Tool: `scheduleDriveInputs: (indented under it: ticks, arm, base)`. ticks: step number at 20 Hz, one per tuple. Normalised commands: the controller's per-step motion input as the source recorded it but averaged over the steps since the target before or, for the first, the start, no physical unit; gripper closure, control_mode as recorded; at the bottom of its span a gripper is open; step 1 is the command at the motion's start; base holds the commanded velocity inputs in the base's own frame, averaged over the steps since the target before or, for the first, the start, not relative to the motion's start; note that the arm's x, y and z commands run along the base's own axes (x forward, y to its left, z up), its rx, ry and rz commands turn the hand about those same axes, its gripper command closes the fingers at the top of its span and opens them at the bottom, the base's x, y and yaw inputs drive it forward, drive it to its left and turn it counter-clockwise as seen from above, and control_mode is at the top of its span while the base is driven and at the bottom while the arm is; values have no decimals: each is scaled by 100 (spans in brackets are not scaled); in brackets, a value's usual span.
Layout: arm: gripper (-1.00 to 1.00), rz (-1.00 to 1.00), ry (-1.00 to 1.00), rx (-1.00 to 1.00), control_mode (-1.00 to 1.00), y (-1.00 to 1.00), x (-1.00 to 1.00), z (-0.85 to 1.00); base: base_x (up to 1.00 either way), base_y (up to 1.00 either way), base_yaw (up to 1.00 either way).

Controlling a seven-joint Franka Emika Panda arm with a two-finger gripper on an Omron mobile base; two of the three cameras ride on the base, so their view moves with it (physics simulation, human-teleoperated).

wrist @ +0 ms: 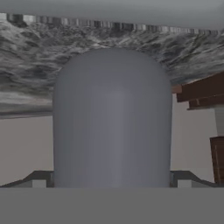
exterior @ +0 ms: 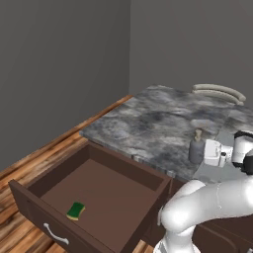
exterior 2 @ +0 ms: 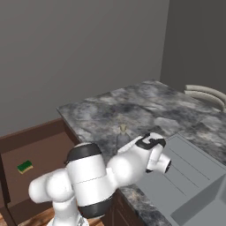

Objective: Restock the sink supplies by placing the sponge and soap dispenser on the counter and next to the sink. Make sure the soap dispenser is upright.

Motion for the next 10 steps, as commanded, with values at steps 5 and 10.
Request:
scheduleDriveInputs:
  ticks: [5,10]
  arm:
    - [100,9,0,2,-100,0,26,-23]
    - [100,9,0,0,-100,0,19,-35]
  base:
    - [0,0,0]
    - [0,0,0]
